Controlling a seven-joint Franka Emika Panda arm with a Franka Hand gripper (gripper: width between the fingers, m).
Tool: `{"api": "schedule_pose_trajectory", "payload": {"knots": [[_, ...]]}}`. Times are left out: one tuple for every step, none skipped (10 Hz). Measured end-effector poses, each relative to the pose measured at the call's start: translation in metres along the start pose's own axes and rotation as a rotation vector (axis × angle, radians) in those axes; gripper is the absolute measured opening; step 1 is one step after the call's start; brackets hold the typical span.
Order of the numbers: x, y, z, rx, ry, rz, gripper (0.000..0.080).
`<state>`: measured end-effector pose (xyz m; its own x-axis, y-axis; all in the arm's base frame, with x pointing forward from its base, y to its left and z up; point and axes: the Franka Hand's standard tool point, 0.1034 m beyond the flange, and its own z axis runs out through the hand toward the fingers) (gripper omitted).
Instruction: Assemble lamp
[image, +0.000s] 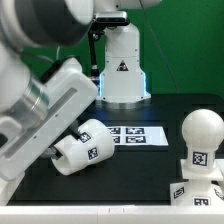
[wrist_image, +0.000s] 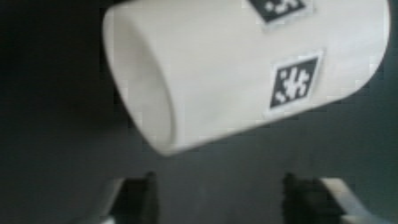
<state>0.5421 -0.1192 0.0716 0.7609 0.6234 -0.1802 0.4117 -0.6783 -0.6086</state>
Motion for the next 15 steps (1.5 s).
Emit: {"api": "schedule_pose_trajectory", "payload": {"knots": [[-0.002, 0.001, 0.002, 0.005, -0.001, 0.009, 0.057], [-0.003, 0.001, 0.003, 0.006, -0.001, 0.011, 0.057], [-0.003, 0.001, 0.003, 0.006, -0.001, 0.011, 0.0659], [-0.003, 0.002, 0.003, 0.007, -0.001, 0.011, 0.0688], [-0.003, 0.002, 0.002, 0.004, 0.0, -0.015, 0.0688], [-0.001, 0.002, -0.001, -0.008, 0.007, -0.141, 0.0697], [0.0, 0.0, -0.005, -0.013, 0.011, -0.219, 0.0697], [-0.001, -0.002, -0.008, -0.022, 0.018, -0.268, 0.0698], [-0.005, -0.002, -0.009, -0.032, 0.027, -0.259, 0.0698], [-0.006, -0.001, -0.009, -0.031, 0.026, -0.254, 0.0698], [-0.006, -0.001, -0.008, -0.03, 0.025, -0.253, 0.0698], [-0.011, -0.003, -0.005, -0.001, 0.006, -0.268, 0.0698], [-0.016, -0.005, 0.0, 0.062, -0.028, -0.273, 0.0698], [-0.016, -0.006, 0.001, 0.091, -0.041, -0.271, 0.0698], [-0.017, -0.013, 0.002, 0.127, -0.057, -0.264, 0.0698]]}}
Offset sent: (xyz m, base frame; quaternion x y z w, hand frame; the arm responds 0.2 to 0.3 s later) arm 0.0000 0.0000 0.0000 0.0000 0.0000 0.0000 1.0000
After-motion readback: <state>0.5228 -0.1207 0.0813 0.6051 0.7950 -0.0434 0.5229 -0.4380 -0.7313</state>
